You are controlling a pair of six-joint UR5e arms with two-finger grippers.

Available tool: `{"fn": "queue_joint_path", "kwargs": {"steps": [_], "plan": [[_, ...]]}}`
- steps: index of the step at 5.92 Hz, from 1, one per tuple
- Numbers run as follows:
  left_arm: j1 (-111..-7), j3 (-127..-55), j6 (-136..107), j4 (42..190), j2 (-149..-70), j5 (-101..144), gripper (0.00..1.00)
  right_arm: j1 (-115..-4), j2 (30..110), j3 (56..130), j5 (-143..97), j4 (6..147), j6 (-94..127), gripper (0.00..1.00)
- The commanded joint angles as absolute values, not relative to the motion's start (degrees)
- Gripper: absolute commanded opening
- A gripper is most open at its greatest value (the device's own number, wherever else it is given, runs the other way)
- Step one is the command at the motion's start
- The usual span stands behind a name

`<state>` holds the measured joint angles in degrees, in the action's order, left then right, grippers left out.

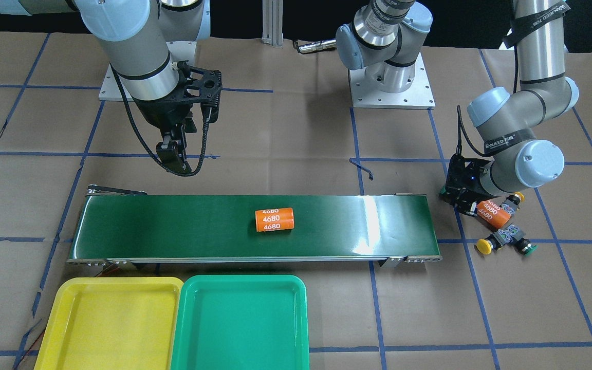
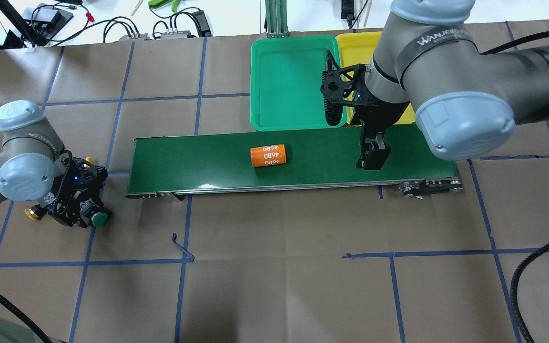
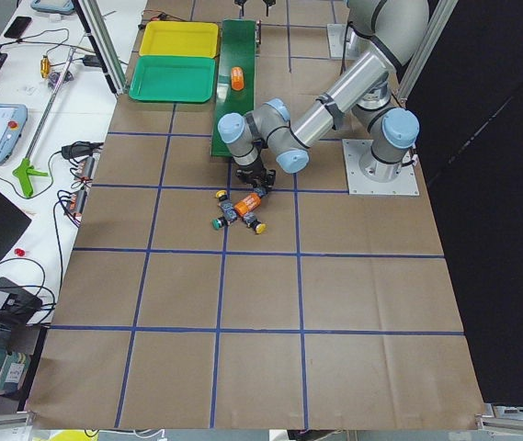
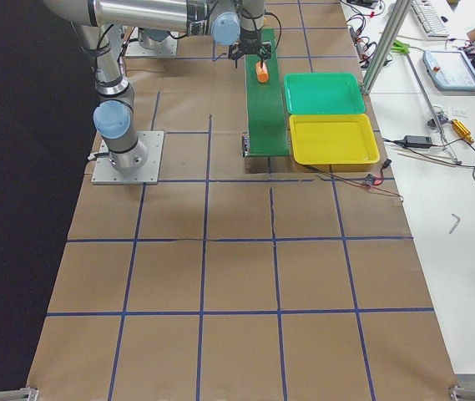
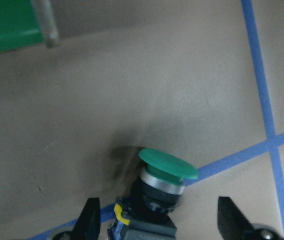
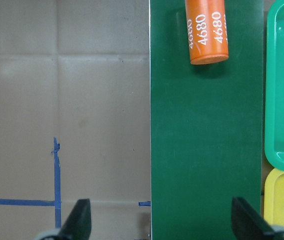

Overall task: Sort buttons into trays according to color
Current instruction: 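Carry the green-cap button onto the conveyor belt with the left gripper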

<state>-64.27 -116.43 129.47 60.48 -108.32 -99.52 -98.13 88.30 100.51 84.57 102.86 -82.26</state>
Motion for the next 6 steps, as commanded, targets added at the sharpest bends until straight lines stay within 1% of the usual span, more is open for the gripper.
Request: {"fn": "queue_joint_path", "kwargs": {"steps": [1, 2, 3, 4, 5, 6], "plan": [[-64.3, -115.8, 127.5, 59.7, -107.7, -99.8, 0.17, -98.1, 88.4, 100.5, 84.6, 102.9, -82.1, 1.00], [-64.6, -114.3, 124.0, 60.5, -106.2, -100.0, 0.11, -98.1, 88.4, 100.2, 84.6, 103.3, -82.1, 1.00], [-65.0, -108.9, 116.6, 68.1, -105.8, -99.5, 0.01, -98.1, 88.4, 100.2, 84.7, 103.4, -82.1, 1.00], [-66.1, -103.2, 110.7, 72.6, -106.8, -98.1, 0.00, -98.1, 88.4, 100.2, 84.7, 103.4, -82.1, 1.00], [-67.6, -100.5, 104.9, 72.9, -105.7, -91.6, 0.00, -98.1, 88.4, 100.3, 84.7, 103.5, -82.1, 1.00], [-69.6, -97.6, 98.0, 73.0, -107.4, -88.3, 0.00, -98.1, 88.4, 100.3, 84.7, 103.5, -82.1, 1.00]]}}
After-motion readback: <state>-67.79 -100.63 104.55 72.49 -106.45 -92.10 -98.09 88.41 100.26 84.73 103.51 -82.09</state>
